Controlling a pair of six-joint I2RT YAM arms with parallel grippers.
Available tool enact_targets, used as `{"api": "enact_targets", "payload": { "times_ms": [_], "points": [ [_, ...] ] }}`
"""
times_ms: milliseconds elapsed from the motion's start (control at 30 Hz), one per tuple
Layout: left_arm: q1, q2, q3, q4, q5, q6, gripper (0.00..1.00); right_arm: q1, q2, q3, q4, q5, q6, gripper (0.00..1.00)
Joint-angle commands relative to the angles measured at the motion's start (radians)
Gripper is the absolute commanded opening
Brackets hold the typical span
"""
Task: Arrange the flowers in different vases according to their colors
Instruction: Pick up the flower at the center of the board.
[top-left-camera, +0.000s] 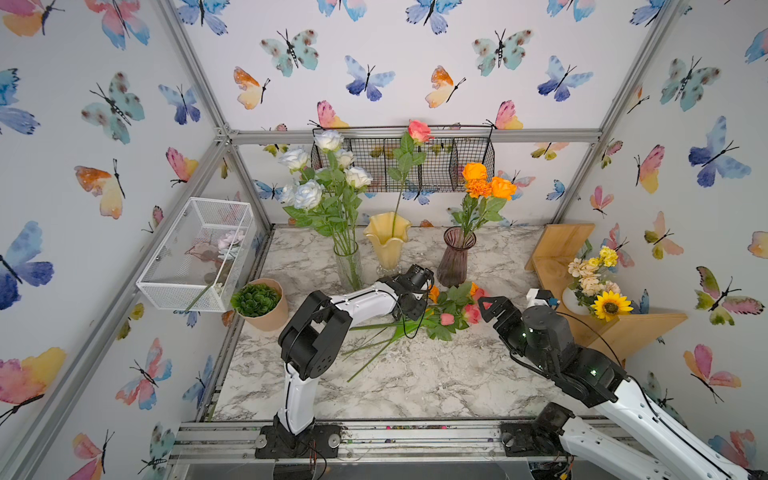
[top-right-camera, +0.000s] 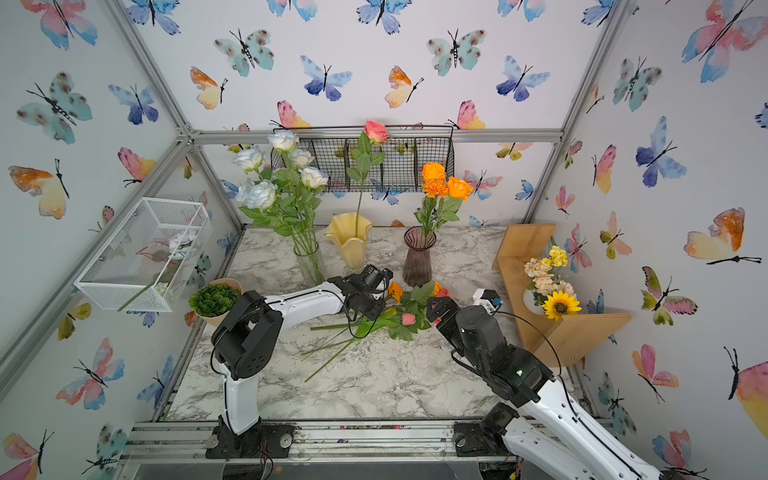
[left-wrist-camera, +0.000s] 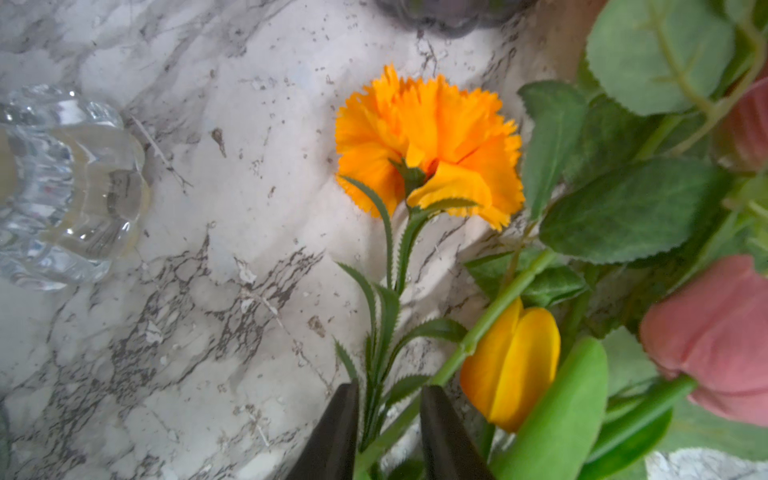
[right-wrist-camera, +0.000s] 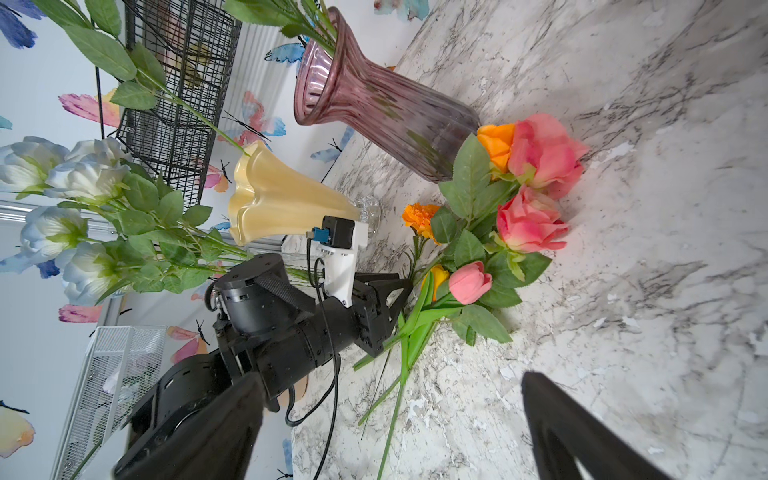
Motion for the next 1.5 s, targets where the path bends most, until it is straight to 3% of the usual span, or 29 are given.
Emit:
{"api": "enact_targets", "payload": {
  "times_ms": [0,500,833,1167,1467],
  "points": [
    [-0.011,0.045,0.011,-0.019,-0.023,0.02,0.31,-0.004,-0.008,0.006,-0.011,-0.004,-0.019,0.99],
    [-0.028,-0.063,-0.056,0.001,-0.021,0.004,0.31,-0.004,-0.019,-0.008,-0.007,-0.001,-0.016,0.99],
    [-0.017,-0.074,-0.019,0.005,0.028,-0.043,0.33,-0.004,-0.029,-0.011,-0.015,0.0,-0.014,0.99],
    [0.032,0.022,0.138,-0.079,0.066,-0.053,0.36,-0.004,-0.035,-0.017,-0.019,0.008,-0.012,0.99],
    [0.03,0.053,0.093,-0.057,0.085,-0.088,0.37,-0.004,-0.034,-0.023,-0.015,0.013,-0.012,0.99]
  ]
}}
